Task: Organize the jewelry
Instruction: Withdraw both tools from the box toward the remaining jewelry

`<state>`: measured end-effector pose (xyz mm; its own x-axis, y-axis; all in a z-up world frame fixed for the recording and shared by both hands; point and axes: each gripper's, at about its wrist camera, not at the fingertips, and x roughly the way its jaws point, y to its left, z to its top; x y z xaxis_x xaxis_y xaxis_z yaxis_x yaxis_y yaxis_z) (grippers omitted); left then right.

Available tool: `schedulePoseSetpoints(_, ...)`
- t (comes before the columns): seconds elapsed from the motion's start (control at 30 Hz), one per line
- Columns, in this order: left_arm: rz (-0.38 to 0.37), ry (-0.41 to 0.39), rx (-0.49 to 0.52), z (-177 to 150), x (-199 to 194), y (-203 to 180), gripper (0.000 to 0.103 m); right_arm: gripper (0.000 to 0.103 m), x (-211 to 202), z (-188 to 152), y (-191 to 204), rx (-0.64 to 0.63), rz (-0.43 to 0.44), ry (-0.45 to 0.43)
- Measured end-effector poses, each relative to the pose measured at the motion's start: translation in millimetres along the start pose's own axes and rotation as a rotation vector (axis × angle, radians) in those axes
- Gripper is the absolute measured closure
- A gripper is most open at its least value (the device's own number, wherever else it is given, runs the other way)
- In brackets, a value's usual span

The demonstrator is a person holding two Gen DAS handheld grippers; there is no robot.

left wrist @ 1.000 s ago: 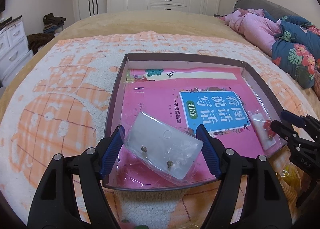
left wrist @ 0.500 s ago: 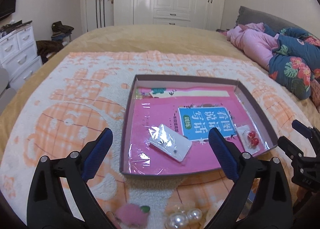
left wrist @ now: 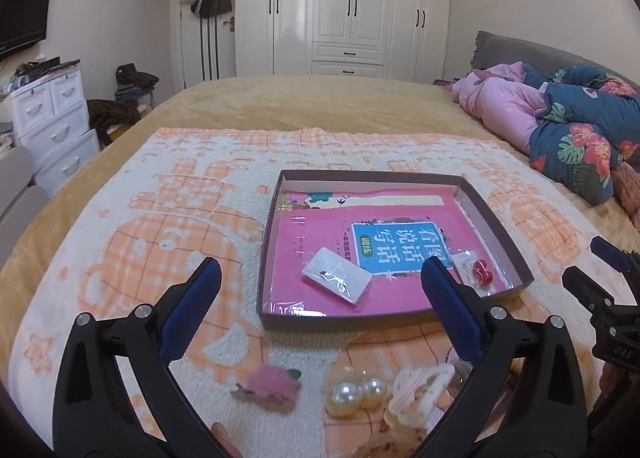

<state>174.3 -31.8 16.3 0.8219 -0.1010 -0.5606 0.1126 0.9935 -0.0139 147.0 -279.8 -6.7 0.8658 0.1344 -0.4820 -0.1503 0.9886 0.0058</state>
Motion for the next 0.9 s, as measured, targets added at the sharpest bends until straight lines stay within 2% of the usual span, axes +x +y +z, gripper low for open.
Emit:
schedulePoseSetpoints(0.6, -0.008, -0.02, -0.022, -29, -41, 10, 0.011, 0.009, -40, -13, 30, -0.06, 0.027, 0.011)
schedulePoseSetpoints(0.9, 0.01, 0.009, -0.032, -54, -57, 21, 0.011, 0.009, -56, -27, 53, -0.111, 0.065, 0.025)
